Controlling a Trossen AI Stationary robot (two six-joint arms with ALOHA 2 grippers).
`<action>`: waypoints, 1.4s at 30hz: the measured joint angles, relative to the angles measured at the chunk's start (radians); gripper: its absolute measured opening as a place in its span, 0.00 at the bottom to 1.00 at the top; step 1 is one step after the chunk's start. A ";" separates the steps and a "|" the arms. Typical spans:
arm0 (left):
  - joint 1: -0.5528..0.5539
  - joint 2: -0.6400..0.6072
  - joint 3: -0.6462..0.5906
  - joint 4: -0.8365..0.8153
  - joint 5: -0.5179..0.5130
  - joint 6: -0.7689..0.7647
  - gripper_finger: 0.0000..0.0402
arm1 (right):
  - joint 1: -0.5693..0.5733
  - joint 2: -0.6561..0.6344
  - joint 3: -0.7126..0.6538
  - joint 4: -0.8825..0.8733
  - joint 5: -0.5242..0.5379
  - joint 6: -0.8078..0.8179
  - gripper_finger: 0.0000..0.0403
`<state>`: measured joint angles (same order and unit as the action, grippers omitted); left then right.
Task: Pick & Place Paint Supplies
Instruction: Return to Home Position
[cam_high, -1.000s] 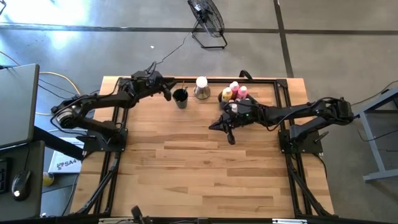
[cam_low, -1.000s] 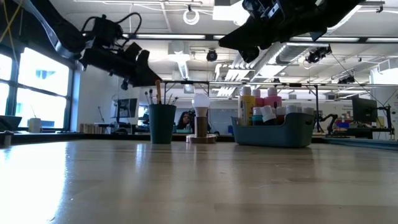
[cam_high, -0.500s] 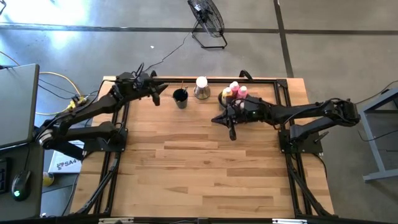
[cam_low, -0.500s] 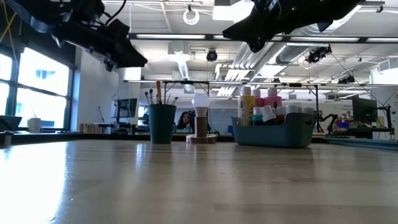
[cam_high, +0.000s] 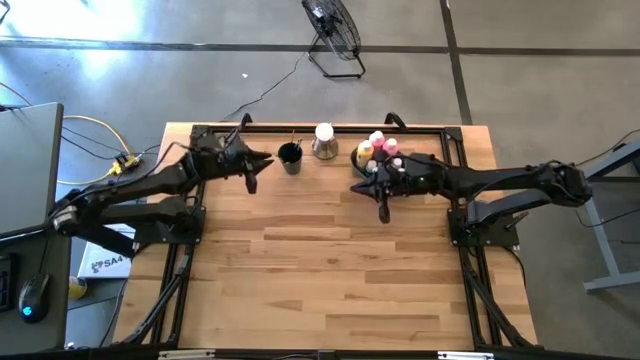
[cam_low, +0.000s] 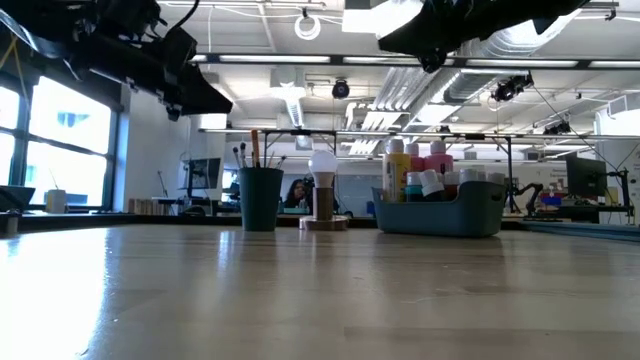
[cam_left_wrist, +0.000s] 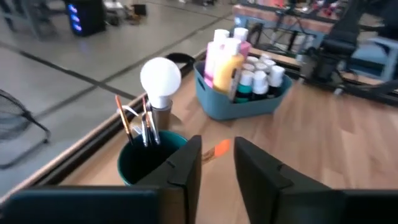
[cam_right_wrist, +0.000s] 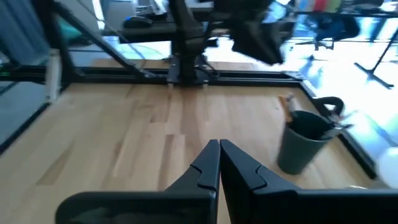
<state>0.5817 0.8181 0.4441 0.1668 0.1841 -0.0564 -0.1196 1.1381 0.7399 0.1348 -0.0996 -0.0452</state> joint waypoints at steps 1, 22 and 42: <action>-0.032 0.000 -0.014 0.021 -0.043 0.003 0.21 | 0.002 -0.007 0.000 -0.005 0.020 0.000 0.01; -0.257 -0.276 -0.048 -0.139 -0.202 0.159 0.03 | 0.010 -0.171 -0.038 -0.160 0.144 -0.034 0.01; -0.392 -0.554 -0.177 -0.120 -0.325 0.192 0.00 | 0.000 -0.621 -0.358 -0.033 0.198 0.043 0.01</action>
<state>0.1899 0.2642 0.2672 0.0468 -0.1413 0.1360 -0.1196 0.5174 0.3815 0.1021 0.0989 -0.0020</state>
